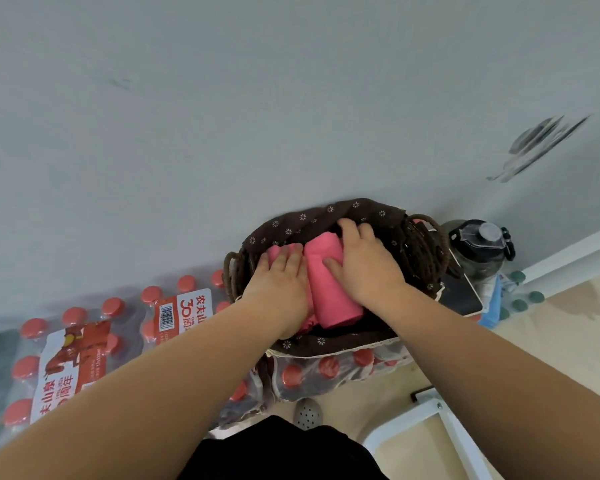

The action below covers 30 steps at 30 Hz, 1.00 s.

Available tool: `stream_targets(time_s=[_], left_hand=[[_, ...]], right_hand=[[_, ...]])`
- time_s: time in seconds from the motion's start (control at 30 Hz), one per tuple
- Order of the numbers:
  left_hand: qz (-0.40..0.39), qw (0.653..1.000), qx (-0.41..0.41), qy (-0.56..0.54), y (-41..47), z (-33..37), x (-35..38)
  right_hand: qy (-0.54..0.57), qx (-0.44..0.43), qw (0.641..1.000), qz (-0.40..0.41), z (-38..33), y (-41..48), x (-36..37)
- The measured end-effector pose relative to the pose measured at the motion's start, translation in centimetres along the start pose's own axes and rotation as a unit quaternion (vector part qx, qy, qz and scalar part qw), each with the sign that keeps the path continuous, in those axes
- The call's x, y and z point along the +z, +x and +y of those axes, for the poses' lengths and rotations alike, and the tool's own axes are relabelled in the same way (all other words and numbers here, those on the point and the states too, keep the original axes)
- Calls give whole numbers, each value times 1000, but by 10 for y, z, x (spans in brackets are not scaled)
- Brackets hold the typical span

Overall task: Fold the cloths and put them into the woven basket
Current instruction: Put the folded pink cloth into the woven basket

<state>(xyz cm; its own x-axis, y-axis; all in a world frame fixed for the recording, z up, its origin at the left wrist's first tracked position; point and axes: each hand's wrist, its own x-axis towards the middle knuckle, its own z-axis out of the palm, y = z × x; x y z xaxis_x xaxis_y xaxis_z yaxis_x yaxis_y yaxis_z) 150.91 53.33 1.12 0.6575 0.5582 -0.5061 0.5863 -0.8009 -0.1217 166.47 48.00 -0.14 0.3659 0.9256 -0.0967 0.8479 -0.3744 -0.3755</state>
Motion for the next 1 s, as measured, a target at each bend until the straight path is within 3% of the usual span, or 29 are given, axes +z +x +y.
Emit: stream_targets(time_s=[0.07, 0.17, 0.27, 0.53, 1.0], left_hand=[[2, 1000, -3, -3, 3, 2, 3], [-3, 1000, -2, 2, 5, 4, 3], [-12, 1000, 2, 11, 2, 3, -1], [-53, 996, -6, 65, -6, -10, -18], [-83, 993, -28, 83, 16, -4, -1]], right_hand=[[-109, -139, 984, 33, 5, -9, -4], [-247, -286, 923, -71, 22, -16, -6], [-295, -251, 902, -191, 33, -12, -5], [-257, -189, 892, -321, 26, -1, -1], [-254, -155, 887, -353, 21, 3, -1]])
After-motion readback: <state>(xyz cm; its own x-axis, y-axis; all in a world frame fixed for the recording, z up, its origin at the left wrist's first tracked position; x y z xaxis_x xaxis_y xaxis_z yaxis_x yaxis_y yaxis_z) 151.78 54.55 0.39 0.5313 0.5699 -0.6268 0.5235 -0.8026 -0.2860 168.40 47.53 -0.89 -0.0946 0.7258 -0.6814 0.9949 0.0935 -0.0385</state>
